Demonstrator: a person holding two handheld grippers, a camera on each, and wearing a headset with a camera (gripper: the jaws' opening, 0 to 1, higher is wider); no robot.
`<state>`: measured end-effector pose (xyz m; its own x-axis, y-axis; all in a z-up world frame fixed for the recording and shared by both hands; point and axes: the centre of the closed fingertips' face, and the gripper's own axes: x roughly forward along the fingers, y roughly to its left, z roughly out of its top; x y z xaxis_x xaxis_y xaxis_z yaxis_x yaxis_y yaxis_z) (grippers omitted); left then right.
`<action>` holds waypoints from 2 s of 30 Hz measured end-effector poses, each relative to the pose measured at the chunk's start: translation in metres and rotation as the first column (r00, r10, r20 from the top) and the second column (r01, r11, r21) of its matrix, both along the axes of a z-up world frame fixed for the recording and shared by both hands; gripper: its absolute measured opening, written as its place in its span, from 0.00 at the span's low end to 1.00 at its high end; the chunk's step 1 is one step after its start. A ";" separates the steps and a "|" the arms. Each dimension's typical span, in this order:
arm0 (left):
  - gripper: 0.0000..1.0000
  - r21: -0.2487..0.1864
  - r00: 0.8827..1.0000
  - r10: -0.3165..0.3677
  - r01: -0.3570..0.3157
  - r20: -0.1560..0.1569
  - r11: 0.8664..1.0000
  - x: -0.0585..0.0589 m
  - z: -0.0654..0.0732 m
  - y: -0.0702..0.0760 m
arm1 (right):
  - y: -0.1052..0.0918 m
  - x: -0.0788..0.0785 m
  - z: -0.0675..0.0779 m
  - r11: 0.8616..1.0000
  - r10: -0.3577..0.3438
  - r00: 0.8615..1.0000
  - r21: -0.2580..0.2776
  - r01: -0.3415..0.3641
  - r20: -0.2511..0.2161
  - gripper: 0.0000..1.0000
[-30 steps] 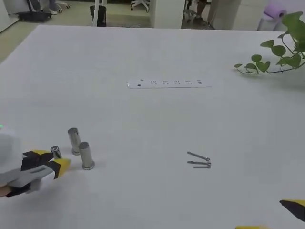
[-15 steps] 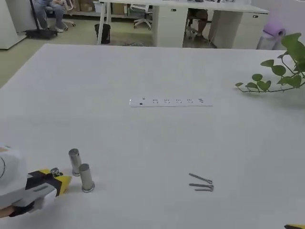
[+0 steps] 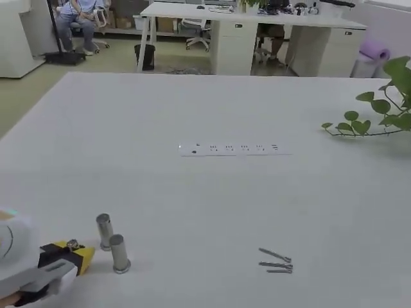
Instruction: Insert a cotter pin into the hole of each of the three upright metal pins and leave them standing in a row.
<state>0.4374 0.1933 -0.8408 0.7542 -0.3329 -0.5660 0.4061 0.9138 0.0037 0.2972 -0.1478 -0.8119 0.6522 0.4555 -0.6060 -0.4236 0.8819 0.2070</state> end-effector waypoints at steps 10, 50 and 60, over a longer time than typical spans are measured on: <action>0.07 -0.032 0.998 0.065 -0.065 -0.006 0.997 -0.017 0.016 0.004 | 0.001 0.001 0.001 1.000 0.002 1.000 0.017 -0.002 0.018 0.73; 0.08 -0.067 0.998 0.019 -0.022 -0.053 0.998 -0.103 0.016 -0.094 | 0.002 -0.010 0.000 0.996 0.060 0.997 0.065 -0.062 0.046 0.71; 0.08 -0.061 0.997 0.008 -0.013 -0.081 0.998 -0.110 0.002 -0.108 | 0.004 -0.011 -0.001 0.995 0.076 0.996 0.064 -0.078 0.035 0.71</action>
